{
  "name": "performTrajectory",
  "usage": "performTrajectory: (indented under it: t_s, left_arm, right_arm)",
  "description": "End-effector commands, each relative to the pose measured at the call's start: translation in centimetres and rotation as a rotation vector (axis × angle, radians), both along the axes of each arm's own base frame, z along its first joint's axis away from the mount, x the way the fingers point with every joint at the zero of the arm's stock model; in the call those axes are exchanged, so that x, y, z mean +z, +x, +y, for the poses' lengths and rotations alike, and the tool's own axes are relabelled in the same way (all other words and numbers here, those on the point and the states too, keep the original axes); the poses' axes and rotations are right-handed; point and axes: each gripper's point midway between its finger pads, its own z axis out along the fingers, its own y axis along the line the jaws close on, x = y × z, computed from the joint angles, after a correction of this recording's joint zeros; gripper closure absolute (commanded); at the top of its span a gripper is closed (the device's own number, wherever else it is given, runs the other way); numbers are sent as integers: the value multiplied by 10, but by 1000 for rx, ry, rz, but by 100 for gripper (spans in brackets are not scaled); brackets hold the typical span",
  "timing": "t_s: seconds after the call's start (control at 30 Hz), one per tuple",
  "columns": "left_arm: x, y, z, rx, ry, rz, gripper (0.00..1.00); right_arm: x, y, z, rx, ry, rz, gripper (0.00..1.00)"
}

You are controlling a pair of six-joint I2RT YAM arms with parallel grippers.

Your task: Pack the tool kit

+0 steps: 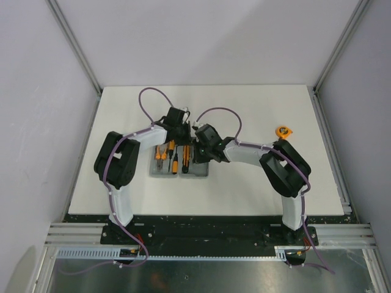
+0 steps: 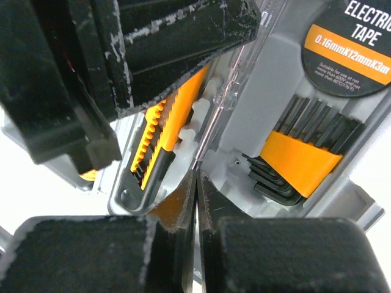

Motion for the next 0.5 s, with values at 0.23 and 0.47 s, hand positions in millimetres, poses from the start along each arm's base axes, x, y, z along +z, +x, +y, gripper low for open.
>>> performTrajectory:
  t_s: [0.23,0.47]
  left_arm:
    - [-33,-18,16,37,79,89,100]
    - [-34,-21,17,44,80,98,100]
  right_arm:
    - [-34,-3,-12,-10,-196,-38,96]
    - [-15,6,-15,-71,-178,-77,96]
